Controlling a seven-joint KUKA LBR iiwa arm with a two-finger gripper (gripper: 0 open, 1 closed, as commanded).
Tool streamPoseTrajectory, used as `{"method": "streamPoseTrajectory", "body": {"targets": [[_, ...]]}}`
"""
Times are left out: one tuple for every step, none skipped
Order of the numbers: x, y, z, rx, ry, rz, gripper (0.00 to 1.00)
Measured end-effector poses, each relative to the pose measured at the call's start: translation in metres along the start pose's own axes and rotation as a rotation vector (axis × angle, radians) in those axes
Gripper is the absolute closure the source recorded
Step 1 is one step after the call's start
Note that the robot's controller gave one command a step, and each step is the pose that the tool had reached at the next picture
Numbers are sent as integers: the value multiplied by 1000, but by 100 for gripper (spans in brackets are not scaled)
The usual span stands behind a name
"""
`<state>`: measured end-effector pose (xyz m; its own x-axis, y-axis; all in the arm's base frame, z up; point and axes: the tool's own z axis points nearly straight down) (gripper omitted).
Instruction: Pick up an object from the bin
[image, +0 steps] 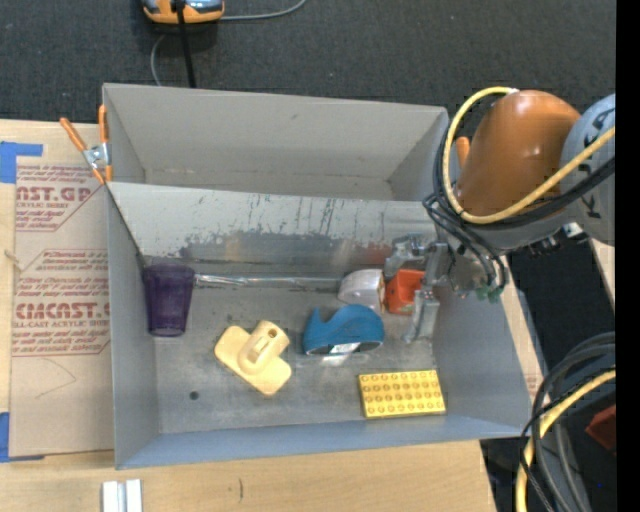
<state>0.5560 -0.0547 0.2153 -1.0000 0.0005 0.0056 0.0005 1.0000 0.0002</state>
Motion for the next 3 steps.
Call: {"method": "streamPoseTrajectory", "body": {"targets": [[-1, 0, -5, 1, -8, -1, 0], [-4, 21, 39, 2, -12, -51, 0], [-4, 28, 54, 1, -8, -66, 0]]}}
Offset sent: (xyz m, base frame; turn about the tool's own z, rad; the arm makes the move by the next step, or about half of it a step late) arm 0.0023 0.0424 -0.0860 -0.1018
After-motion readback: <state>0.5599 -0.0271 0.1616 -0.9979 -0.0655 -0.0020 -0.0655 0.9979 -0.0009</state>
